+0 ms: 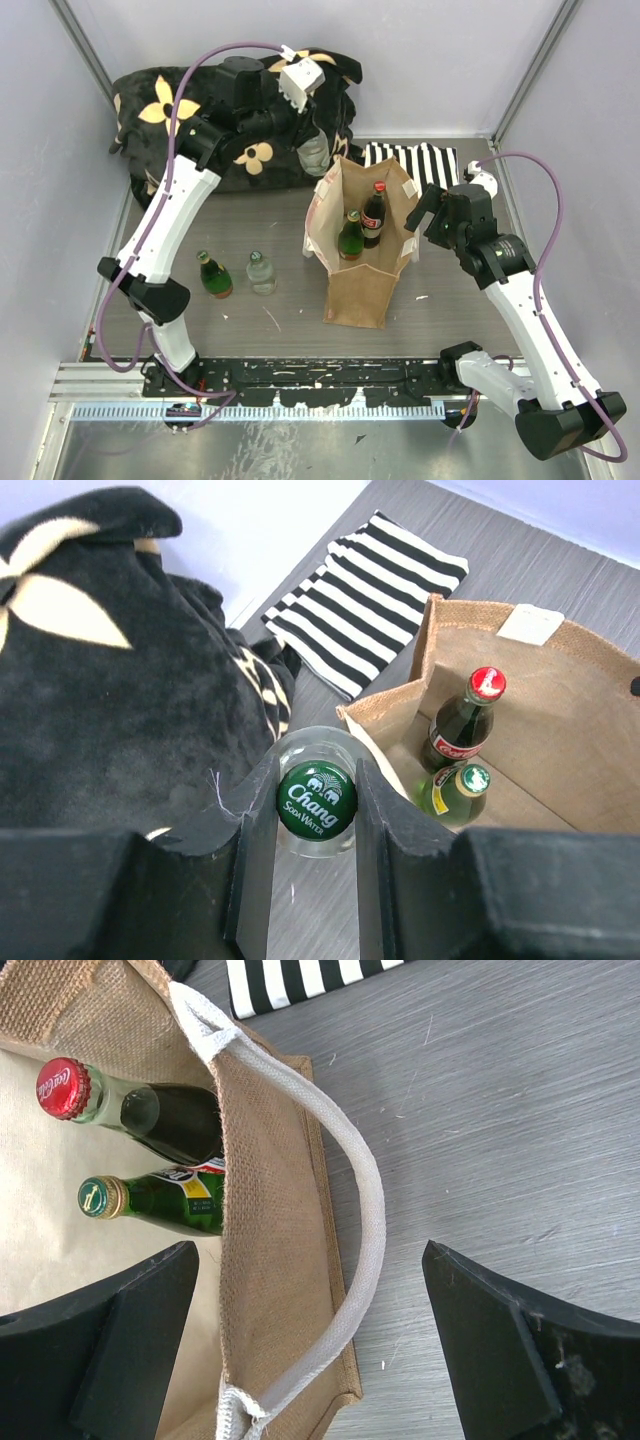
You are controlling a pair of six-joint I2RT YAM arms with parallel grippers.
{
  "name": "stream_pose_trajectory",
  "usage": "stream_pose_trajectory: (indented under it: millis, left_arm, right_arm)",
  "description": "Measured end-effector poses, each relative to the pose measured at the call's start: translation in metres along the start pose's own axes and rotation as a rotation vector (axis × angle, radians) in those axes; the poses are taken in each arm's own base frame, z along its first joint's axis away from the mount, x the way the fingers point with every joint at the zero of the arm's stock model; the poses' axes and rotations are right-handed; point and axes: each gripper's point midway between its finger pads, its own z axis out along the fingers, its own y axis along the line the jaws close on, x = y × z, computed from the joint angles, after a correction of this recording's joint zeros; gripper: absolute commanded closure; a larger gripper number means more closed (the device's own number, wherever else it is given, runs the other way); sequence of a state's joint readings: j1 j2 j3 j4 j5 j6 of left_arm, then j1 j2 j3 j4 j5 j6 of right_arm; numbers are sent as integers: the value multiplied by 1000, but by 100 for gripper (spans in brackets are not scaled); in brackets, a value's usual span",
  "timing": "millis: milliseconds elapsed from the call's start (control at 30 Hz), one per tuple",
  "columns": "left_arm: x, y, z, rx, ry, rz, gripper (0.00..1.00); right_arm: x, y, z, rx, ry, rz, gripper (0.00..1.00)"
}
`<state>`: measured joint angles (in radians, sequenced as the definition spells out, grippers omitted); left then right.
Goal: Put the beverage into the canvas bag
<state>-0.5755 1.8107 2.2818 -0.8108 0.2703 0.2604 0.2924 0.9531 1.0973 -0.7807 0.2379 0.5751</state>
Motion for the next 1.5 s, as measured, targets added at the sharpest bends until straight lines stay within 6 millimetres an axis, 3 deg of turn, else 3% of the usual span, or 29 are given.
stream_pose_trajectory:
  millis: [367, 567, 1033, 1200, 1500]
  left_arm:
    - [-29, -31, -8, 58, -88, 61, 100]
    - [-31, -52, -13, 112, -108, 55, 100]
    - [-4, -142, 4, 346, -52, -50, 100]
    - [12, -158, 15, 383, -31, -85, 100]
    - [63, -173, 42, 402, 51, -144, 100]
  right_arm:
    - [3, 0, 2, -5, 7, 0, 0]
    - [4, 1, 3, -6, 11, 2, 0]
    - [4, 1, 2, -8, 11, 13, 0]
    - [4, 0, -3, -12, 3, 21, 0]
    - [6, -3, -6, -6, 9, 23, 0]
